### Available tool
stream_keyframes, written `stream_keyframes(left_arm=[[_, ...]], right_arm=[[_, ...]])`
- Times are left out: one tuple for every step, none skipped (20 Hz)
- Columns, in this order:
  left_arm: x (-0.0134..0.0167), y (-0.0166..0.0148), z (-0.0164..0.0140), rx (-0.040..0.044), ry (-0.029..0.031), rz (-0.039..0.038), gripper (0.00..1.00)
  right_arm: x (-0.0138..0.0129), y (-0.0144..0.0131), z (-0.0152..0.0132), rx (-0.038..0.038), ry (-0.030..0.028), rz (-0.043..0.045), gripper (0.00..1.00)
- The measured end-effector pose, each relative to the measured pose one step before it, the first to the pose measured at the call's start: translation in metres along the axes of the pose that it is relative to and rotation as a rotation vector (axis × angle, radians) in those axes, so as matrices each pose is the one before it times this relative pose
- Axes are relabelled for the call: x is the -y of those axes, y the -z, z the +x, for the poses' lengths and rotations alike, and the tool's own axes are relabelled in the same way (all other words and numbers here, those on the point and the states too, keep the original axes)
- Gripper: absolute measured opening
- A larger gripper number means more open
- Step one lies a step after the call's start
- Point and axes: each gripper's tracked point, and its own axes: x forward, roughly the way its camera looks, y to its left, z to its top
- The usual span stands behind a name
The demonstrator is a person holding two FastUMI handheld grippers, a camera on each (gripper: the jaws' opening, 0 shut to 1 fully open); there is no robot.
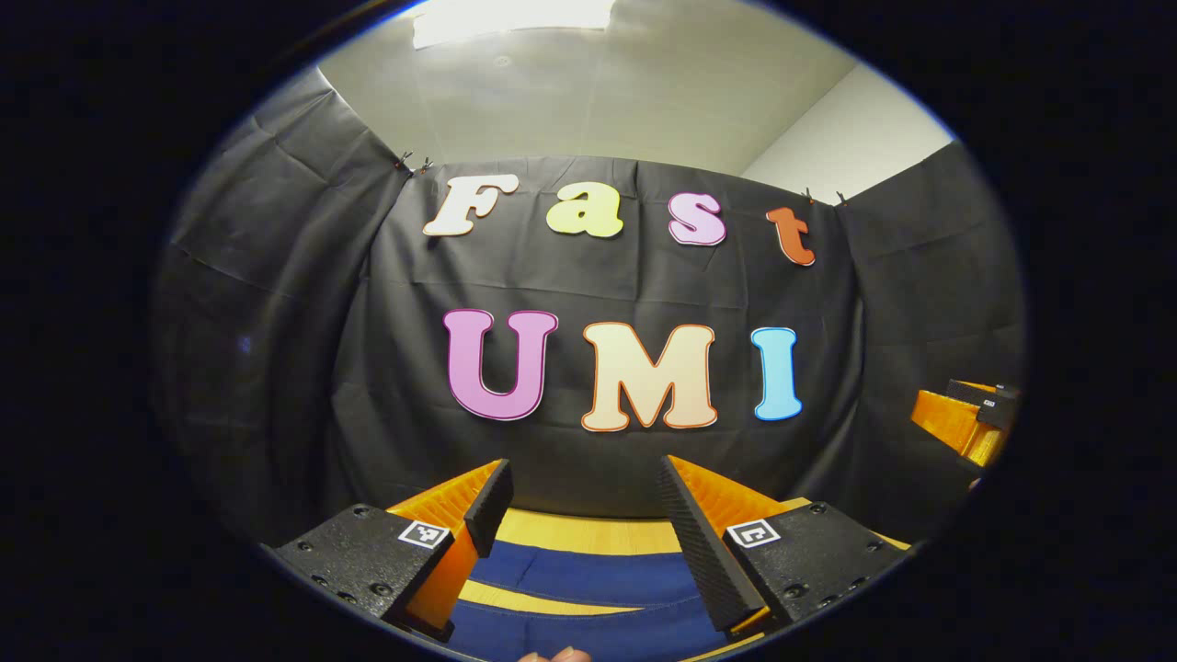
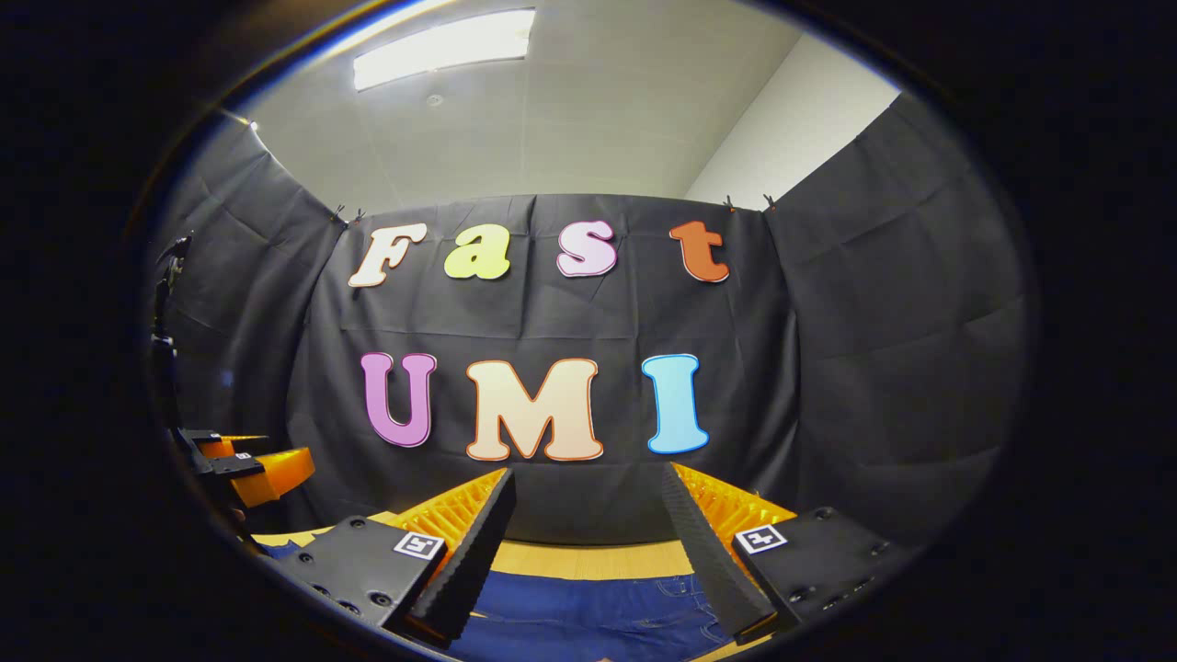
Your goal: Grasp the waist and the cuffs of the jeans and fold them to make the two legs overlap; first hold the waist and fold one-third of the jeans toward the cuffs, then hold the cuffs and fold the remaining one-third in the same direction to finish folding.
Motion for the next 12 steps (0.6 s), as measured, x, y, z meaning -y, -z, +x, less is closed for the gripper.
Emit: stream_keyframes(left_arm=[[0.00097,0.00265,0.0017,-0.00537,-0.00164,0.00284,0.93],[0.00084,-0.00036,0.00203,0.00042,0.00117,0.00433,0.93],[0.00105,-0.00114,0.00195,0.00288,0.00484,0.00519,0.93],[-0.00044,-0.00117,0.00126,0.00221,0.00382,0.01335,0.93],[-0.00326,0.00241,0.00073,-0.00128,0.00047,0.02178,0.93],[-0.00725,0.00157,-0.00111,-0.00591,-0.00576,0.03292,0.93],[-0.00979,0.00519,-0.00259,-0.00657,-0.01279,0.03233,0.94],[-0.0116,0.00343,-0.00327,-0.01093,-0.01406,0.02943,0.95],[-0.00877,0.00682,-0.00273,-0.01618,-0.00629,0.02356,0.94],[-0.00973,0.00731,-0.00425,-0.02077,-0.00533,0.02092,0.96],[-0.0102,0.01147,-0.00361,-0.02872,-0.00134,0.02456,0.94],[-0.01048,0.01205,-0.00287,-0.02953,-0.00291,0.03249,0.96]], right_arm=[[0.00285,0.00157,0.00199,-0.00097,-0.00576,0.00053,0.98],[0.00268,0.0026,0.00226,-0.00293,-0.00922,0.00215,0.98],[0.00224,0.00278,0.00158,-0.00298,-0.00917,0.00299,0.98],[0.00351,0.00289,0.00235,-0.0014,-0.01414,0.00328,0.99],[0.00124,0.00144,0.00223,0.00083,-0.0183,0.0034,0.98],[0.00149,0.00243,0.00116,0.00605,-0.01929,0.00267,0.98],[0.00188,0.00211,0.00318,0.00557,-0.014,0.00004,0.98],[0.00286,0.00479,0.00174,-0.00148,-0.00739,0.00036,0.99],[0.0009,0.00598,0.00253,-0.01406,-0.00625,0.00298,0.99],[-0.00014,0.00617,0.00334,-0.01515,-0.00484,0.00762,0.99],[-0.00112,0.00276,0.00238,-0.00846,-0.00397,0.01046,0.99],[-0.00211,0.0026,0.00117,-0.00411,-0.00469,0.00554,0.98]])
